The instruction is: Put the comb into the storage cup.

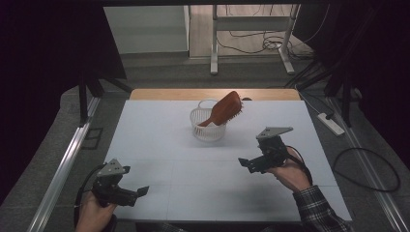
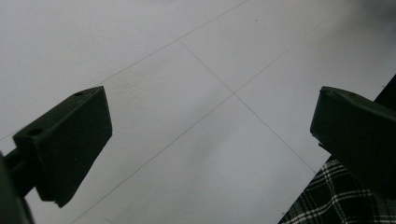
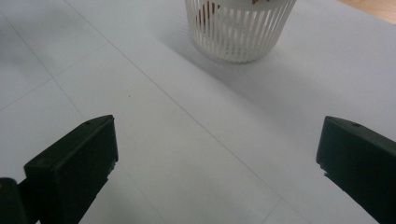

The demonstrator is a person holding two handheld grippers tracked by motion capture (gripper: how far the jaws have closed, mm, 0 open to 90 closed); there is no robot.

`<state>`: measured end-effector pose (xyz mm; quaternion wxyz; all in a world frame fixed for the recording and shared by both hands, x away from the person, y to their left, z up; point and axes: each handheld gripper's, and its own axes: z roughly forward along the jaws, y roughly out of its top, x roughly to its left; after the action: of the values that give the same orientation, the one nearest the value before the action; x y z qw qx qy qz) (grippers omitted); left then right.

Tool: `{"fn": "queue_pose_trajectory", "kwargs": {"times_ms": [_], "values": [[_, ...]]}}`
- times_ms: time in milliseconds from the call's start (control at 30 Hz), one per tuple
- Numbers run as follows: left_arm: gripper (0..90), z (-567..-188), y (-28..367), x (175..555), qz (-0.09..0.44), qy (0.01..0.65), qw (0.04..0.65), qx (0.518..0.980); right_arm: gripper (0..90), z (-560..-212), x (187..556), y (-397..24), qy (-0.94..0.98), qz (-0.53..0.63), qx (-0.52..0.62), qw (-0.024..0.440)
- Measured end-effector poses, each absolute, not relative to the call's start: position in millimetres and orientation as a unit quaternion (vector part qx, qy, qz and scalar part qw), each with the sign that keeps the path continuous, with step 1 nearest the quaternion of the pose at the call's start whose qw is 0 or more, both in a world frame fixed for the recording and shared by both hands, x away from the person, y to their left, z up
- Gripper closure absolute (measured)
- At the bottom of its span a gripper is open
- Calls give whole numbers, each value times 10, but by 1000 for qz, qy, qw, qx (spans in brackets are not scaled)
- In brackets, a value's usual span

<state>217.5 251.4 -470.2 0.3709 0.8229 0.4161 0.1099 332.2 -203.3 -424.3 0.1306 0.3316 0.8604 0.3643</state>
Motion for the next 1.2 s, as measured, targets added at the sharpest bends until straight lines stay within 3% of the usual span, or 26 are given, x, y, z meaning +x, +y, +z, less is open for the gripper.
{"fn": "queue_pose_trajectory", "kwargs": {"times_ms": [1200], "values": [[0, -4706, 2499, 2182, 108, 415, 366, 826, 0, -4346, 2877, -2600, 848, 353, 370, 140]]}}
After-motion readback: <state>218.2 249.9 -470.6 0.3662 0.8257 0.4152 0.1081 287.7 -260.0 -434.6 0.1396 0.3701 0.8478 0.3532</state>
